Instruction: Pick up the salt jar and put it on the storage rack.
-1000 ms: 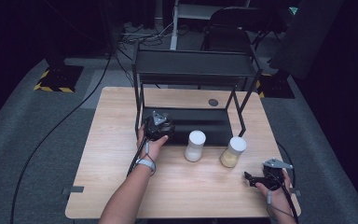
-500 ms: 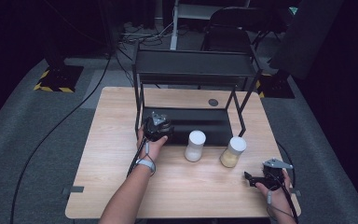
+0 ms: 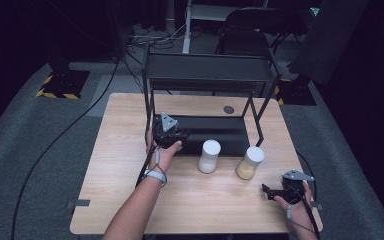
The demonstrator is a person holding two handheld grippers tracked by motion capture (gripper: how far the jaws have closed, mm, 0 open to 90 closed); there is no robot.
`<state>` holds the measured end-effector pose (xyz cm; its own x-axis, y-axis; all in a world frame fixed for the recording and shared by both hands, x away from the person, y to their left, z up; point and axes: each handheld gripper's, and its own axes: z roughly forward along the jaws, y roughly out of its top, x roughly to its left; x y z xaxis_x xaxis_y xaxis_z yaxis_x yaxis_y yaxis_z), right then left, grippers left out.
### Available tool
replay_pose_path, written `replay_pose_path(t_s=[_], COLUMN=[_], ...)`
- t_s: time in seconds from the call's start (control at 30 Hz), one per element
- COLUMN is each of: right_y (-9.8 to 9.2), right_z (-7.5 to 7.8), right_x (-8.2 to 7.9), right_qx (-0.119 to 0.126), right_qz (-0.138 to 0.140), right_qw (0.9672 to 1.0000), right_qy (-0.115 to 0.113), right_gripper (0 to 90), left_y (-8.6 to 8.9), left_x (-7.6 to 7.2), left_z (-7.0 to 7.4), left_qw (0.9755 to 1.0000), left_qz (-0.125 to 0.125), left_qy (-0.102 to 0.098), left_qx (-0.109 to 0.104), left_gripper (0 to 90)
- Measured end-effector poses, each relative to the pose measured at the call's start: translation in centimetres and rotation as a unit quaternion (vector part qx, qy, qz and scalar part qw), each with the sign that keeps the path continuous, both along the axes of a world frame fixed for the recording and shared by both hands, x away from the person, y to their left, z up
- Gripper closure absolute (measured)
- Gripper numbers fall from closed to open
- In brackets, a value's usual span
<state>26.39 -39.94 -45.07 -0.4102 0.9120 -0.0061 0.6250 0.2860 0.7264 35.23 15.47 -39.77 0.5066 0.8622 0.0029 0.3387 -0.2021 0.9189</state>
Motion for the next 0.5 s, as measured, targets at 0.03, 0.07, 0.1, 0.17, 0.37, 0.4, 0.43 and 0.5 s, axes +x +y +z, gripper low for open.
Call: replay_pose_path(t_s=[0.03,0.07,0.1,0.17,0.37,0.4,0.43,0.5], right_y=[0.0,0.0,0.0,0.0,0.0,0.0,0.0,0.0], right_z=[0.0,0.0,0.0,0.0,0.0,0.0,0.0,0.0], right_x=[0.0,0.0,0.0,0.0,0.0,0.0,0.0,0.0], right_qx=[0.0,0.0,0.0,0.0,0.0,0.0,0.0,0.0], right_qz=[0.0,0.0,0.0,0.0,0.0,0.0,0.0,0.0], right_qw=[1.0,1.0,1.0,1.0,1.0,1.0,1.0,1.0], right_qy=[0.0,0.0,0.0,0.0,0.0,0.0,0.0,0.0], right_gripper=[2.5,2.5,2.5,2.5,2.4,2.4,2.4,2.4], left_y=[0.1,0.1,0.3,0.6,2.2,2.7,3.0,3.8], left_x=[-0.3,-0.7,-1.2,-1.8,-4.0,-4.4,-4.8,-5.7], left_z=[0.3,0.6,0.9,1.3,2.9,3.1,3.4,3.7], left_qw=[1.0,1.0,0.9999,0.9999,0.9992,0.999,0.9987,0.9984], left_qz=[-0.001,0.001,0.002,-0.003,-0.023,-0.031,-0.037,-0.045], left_qy=[-0.002,-0.004,-0.006,-0.01,-0.014,-0.012,-0.014,-0.013], left_qx=[0.005,0.008,0.009,0.012,0.03,0.031,0.033,0.032], left_gripper=[11.8,10.8,9.7,8.4,1.1,0.3,0.3,0.3])
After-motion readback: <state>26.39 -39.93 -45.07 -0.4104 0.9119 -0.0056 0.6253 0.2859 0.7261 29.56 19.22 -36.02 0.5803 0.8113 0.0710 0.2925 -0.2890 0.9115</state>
